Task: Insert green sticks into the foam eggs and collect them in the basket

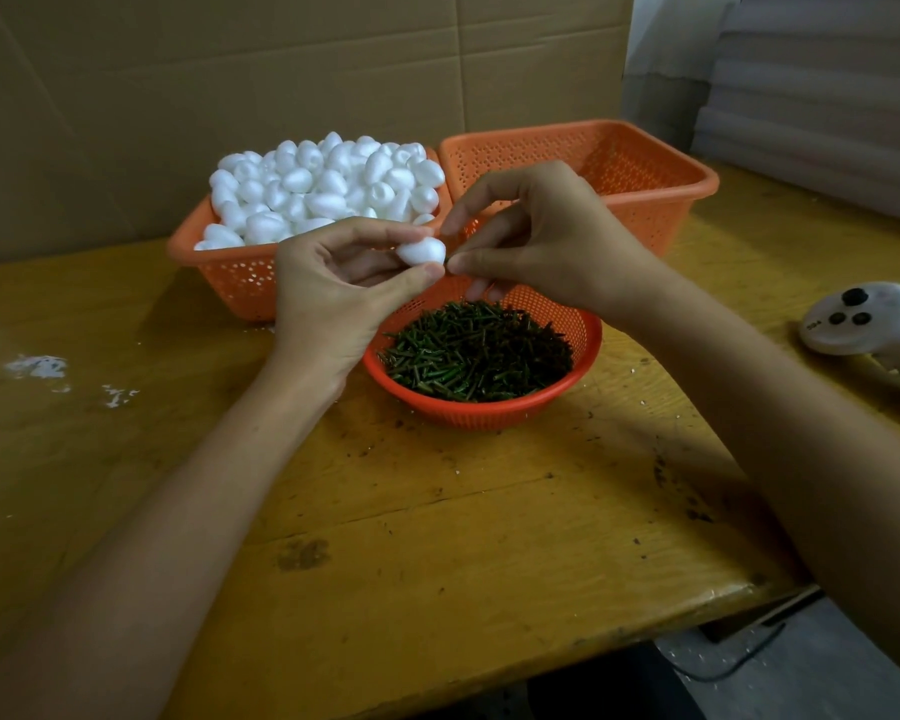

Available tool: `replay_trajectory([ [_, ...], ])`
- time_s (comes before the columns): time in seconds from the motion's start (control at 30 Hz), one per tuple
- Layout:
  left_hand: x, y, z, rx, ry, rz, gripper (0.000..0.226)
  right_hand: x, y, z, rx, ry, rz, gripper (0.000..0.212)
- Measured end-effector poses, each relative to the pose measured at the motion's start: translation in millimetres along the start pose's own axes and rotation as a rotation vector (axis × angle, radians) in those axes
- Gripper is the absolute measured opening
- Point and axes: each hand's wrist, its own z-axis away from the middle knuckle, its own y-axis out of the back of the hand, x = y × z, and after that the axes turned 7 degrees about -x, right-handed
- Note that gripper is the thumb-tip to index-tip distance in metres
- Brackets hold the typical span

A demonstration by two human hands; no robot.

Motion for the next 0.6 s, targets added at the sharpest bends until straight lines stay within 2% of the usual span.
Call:
replay_trajectory([
  [0.33, 0.1, -0.6, 0.2, 0.002, -0.009, -0.009, 0.028, 4.1, -2.4, -0.7, 0.034, 0.020, 0.111, 0.028],
  [0.47, 0.0, 0.2, -0.8, 0.001, -0.001, -0.026, 0.026, 6.9, -2.3, -1.0, 0.043, -0.006, 0.289, 0.021],
  [0.6, 1.6, 0.2, -1.0, -0.007, -0.006, -0.031, 0.030, 6.9, -3.1, -0.9, 0.012, 0.005, 0.316, 0.015],
])
